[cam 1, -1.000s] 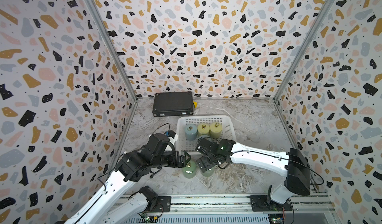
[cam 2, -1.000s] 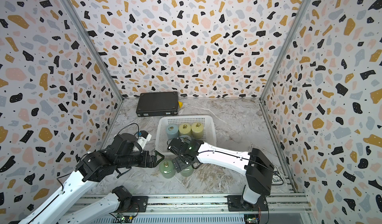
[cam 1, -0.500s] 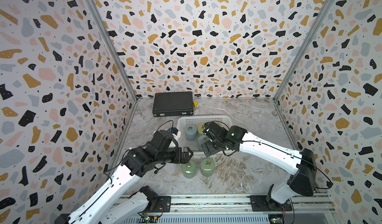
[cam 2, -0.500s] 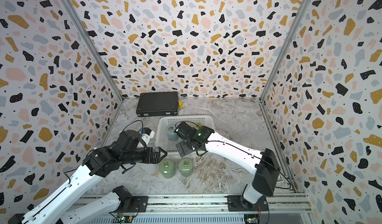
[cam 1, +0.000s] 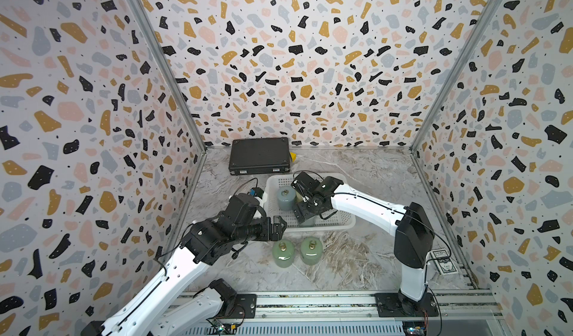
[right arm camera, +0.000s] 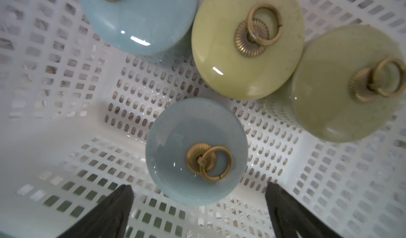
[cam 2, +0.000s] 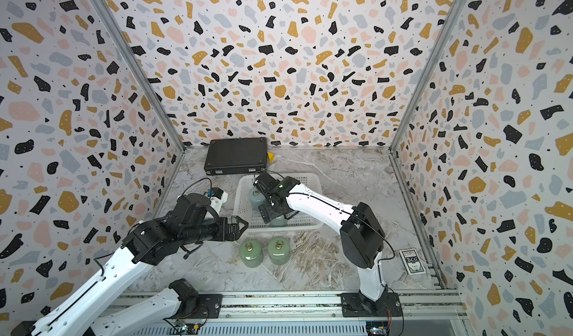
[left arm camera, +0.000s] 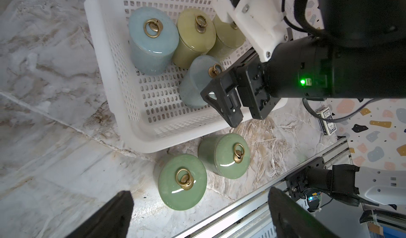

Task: Take the tea canister out of the basket
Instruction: Pick up the tea canister from the basket.

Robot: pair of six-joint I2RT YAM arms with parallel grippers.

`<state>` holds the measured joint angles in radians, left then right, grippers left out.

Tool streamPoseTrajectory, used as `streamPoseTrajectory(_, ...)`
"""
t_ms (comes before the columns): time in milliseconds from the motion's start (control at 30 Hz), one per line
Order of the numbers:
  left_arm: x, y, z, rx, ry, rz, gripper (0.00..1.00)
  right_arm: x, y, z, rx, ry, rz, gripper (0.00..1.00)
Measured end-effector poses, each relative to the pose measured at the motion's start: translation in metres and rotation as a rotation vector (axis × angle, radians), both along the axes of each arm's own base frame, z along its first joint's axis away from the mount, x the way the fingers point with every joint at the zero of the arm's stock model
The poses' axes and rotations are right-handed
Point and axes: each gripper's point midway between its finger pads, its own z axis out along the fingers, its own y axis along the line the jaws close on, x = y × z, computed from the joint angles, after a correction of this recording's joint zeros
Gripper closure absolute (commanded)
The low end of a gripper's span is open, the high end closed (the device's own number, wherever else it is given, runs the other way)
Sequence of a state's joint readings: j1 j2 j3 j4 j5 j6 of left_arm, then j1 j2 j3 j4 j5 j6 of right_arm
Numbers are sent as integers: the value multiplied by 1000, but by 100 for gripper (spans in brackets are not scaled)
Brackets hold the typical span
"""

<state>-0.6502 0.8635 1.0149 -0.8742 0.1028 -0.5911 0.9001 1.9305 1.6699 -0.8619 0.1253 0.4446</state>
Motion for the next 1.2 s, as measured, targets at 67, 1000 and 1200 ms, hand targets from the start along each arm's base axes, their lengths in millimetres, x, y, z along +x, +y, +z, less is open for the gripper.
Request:
streamPoseTrajectory(67, 0, 0, 0, 1, 2, 0, 0, 5, 0, -6, 2, 14, -9, 1)
streamPoseTrajectory(1000, 0, -1, -4, 16, 13, -12, 0, 12, 18, -54, -4, 124, 4, 3)
streamPoseTrajectory(1200, -1, -2, -5, 16, 17, -19, 0, 12, 17, -54, -6, 124, 9, 8)
